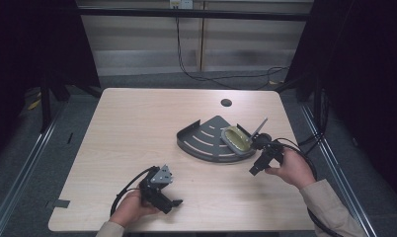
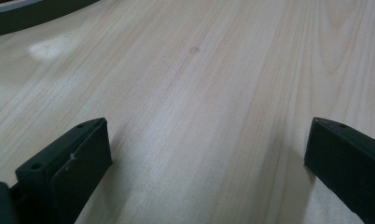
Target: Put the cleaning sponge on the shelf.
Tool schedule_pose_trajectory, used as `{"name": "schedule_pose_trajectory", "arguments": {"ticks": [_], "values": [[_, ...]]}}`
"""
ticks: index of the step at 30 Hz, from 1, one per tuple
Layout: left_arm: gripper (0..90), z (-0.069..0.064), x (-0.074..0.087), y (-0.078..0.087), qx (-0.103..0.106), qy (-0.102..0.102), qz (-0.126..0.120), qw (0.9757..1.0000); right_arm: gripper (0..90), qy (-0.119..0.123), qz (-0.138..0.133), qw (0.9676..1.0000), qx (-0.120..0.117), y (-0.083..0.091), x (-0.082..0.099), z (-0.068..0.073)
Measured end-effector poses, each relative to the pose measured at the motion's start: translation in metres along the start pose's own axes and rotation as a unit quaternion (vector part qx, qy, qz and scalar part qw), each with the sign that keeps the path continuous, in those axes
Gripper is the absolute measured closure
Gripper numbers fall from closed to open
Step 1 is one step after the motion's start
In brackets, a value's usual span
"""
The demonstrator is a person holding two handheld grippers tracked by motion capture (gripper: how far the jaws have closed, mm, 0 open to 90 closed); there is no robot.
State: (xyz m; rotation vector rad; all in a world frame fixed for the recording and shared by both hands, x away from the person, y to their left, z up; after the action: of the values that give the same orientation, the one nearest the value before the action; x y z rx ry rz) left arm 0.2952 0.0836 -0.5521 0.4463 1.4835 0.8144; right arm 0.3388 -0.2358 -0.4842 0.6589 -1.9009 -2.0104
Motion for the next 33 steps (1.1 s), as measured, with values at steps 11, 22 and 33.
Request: {"name": "schedule_pose_trajectory", "arguments": {"ticks": [11,22,33], "values": [[0.0,0.0,0.0,0.0,0.0,-0.001,0.001,1.0,17.4,0.003,-0.002,1.0,-0.002,-0.011,0.017,0.0],[0.0,0.0,0.0,0.0,0.0,0.0,0.0,1.0,19.3,0.003,-0.014,0.9999,-0.007,-0.019,0.037,0.0],[0.0,0.0,0.0,0.0,0.0,0.0,0.0,1.0,20.9,0.0,-0.018,0.9998,-0.002,-0.026,0.048,0.0]]}}
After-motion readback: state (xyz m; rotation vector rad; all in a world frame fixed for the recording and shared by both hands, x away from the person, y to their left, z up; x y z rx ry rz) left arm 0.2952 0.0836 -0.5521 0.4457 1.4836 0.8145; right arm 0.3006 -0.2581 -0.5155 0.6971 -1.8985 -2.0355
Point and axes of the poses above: each handheld gripper's, and its own axes: y roughly backward along the jaws, x roughly out of its underside, z roughly to its left, the point moved 6 cm from there along -y, roughly forward along the jaws, and after that the axes turned 9 degrees about -y, right-handed, at the moved point
